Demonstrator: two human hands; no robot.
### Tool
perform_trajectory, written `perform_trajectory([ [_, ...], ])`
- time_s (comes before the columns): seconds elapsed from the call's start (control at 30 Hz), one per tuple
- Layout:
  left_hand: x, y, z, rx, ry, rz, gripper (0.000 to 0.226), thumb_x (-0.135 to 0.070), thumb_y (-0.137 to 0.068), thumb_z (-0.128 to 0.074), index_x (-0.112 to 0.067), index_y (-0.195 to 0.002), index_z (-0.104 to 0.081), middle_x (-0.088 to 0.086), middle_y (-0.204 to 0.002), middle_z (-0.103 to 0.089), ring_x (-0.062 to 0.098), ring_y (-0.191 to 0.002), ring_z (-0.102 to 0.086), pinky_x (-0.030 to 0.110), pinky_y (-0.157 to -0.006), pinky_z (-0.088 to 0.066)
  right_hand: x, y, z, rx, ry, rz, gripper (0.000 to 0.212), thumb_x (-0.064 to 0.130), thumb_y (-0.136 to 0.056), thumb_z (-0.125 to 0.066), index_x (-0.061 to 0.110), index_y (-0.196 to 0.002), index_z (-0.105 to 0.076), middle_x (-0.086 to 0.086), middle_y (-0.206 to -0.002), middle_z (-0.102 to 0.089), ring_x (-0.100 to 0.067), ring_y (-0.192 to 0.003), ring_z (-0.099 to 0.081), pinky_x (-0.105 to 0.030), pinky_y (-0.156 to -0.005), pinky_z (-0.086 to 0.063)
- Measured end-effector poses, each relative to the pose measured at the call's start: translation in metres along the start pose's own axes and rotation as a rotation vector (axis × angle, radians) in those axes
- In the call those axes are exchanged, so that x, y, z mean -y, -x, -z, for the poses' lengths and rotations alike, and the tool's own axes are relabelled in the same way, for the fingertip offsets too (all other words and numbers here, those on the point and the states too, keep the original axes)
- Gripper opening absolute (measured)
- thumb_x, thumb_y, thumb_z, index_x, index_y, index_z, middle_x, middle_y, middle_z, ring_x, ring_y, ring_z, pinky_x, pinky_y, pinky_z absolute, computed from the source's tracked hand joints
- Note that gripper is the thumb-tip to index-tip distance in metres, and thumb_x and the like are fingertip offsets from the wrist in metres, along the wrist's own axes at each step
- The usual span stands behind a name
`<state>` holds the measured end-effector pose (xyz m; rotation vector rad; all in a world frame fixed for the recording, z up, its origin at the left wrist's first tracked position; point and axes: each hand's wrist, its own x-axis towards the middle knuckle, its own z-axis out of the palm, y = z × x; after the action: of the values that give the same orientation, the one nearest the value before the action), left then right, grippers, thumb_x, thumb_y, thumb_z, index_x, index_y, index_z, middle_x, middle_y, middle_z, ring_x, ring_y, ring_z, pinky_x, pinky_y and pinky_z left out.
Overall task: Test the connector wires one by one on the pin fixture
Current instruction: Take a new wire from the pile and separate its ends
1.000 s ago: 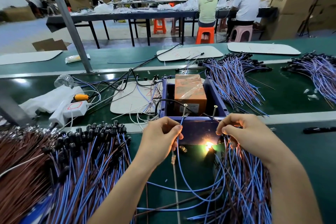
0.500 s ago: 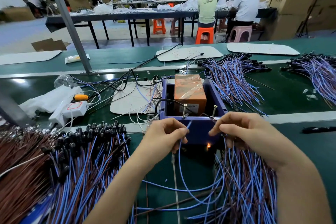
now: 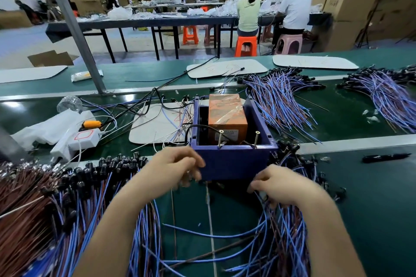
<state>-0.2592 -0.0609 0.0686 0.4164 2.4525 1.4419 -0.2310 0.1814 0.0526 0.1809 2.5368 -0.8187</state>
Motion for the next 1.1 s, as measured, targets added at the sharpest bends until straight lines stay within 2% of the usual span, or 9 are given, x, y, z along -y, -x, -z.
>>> perform_trajectory([
  [0.1,0.026,-0.004,0.018,-0.054,-0.768,0.191,0.024,-0.020,-0.098,-0.043,-0.020,-0.115,-0.060,0.003,-0.116,-0.063,0.018,-0.105,-0.058,0.025,-0.086,-0.045,0.008,-0.011,-0.012,-0.021,0.101,-0.067,0.021,0.018,-0.090,-0.052,0.010,-0.101,-0.068,-0.009,-0.078,-0.063,-0.025,-0.059,-0.063,-0.022,-0.053,-0.052],
  [0.2,0.044,-0.007,0.023,0.086,-0.922,0.367,0.033,-0.024,-0.098,-0.047,-0.020,-0.130,-0.051,0.007,-0.133,-0.048,0.023,-0.123,-0.048,0.029,-0.103,-0.037,0.009,-0.016,-0.017,-0.037,0.163,-0.101,0.019,0.019,-0.090,-0.051,0.010,-0.103,-0.062,-0.011,-0.092,-0.064,-0.028,-0.075,-0.067,-0.039,-0.080,-0.057],
  [0.27,0.048,-0.008,0.021,0.094,-0.936,0.375,0.034,-0.018,-0.095,-0.051,-0.021,-0.128,-0.052,0.006,-0.132,-0.045,0.023,-0.121,-0.048,0.031,-0.102,-0.038,0.009,-0.016,-0.016,-0.031,0.170,-0.093,0.015,0.020,-0.092,-0.053,0.009,-0.098,-0.061,-0.010,-0.090,-0.063,-0.027,-0.076,-0.065,-0.035,-0.079,-0.056],
  [0.43,0.049,-0.007,0.023,0.061,-0.912,0.371,0.037,-0.004,-0.089,-0.053,-0.020,-0.122,-0.060,0.007,-0.127,-0.052,0.021,-0.117,-0.052,0.021,-0.093,-0.039,-0.001,0.008,0.005,0.011,-0.010,0.000,0.022,0.022,-0.093,-0.056,0.012,-0.087,-0.075,-0.001,-0.063,-0.063,-0.012,-0.046,-0.049,-0.017,-0.041,-0.035],
  [0.67,0.041,0.000,0.031,-0.002,-0.844,0.384,0.032,-0.014,-0.085,-0.067,-0.019,-0.116,-0.063,0.003,-0.115,-0.062,0.017,-0.099,-0.056,0.017,-0.076,-0.039,-0.036,0.028,0.035,-0.361,-0.291,0.017,0.025,0.024,-0.093,-0.057,0.020,-0.076,-0.075,-0.015,-0.080,-0.073,-0.016,-0.055,-0.055,-0.031,-0.058,-0.044],
  [0.8,0.035,0.004,0.033,-0.015,-0.831,0.376,0.023,-0.015,-0.085,-0.066,-0.022,-0.107,-0.066,0.000,-0.109,-0.066,0.014,-0.089,-0.056,0.019,-0.074,-0.042,-0.040,0.022,0.037,-0.589,-0.524,0.113,0.020,0.015,-0.096,-0.054,0.022,-0.098,-0.073,-0.001,-0.086,-0.069,-0.016,-0.072,-0.065,-0.027,-0.056,-0.047],
  [0.9,0.028,0.005,0.033,-0.132,-0.767,0.283,0.019,-0.011,-0.087,-0.062,-0.019,-0.105,-0.065,0.002,-0.107,-0.066,0.019,-0.094,-0.059,0.024,-0.078,-0.046,-0.035,0.026,0.039,-0.662,-0.550,0.179,0.023,0.016,-0.095,-0.056,0.029,-0.084,-0.072,0.003,-0.075,-0.069,-0.012,-0.070,-0.066,-0.026,-0.056,-0.044],
  [1.0,0.010,0.004,0.028,-0.430,-0.351,0.051,0.021,-0.004,-0.091,-0.059,-0.019,-0.105,-0.062,-0.001,-0.094,-0.067,0.020,-0.077,-0.066,0.032,-0.072,-0.054,-0.015,0.040,0.038,-0.571,-0.719,0.304,0.026,0.020,-0.094,-0.056,0.017,-0.075,-0.073,0.001,-0.065,-0.070,-0.007,-0.053,-0.059,-0.019,-0.045,-0.041],
  [1.1,-0.023,0.015,0.014,-0.599,0.033,-0.321,0.025,-0.004,-0.092,-0.058,-0.027,-0.102,-0.062,-0.006,-0.094,-0.069,0.011,-0.077,-0.070,0.028,-0.073,-0.058,0.014,0.051,0.029,-0.183,-1.037,0.481,0.035,0.037,-0.087,-0.049,0.009,-0.082,-0.070,-0.021,-0.081,-0.072,-0.021,-0.054,-0.061,-0.021,-0.041,-0.044],
])
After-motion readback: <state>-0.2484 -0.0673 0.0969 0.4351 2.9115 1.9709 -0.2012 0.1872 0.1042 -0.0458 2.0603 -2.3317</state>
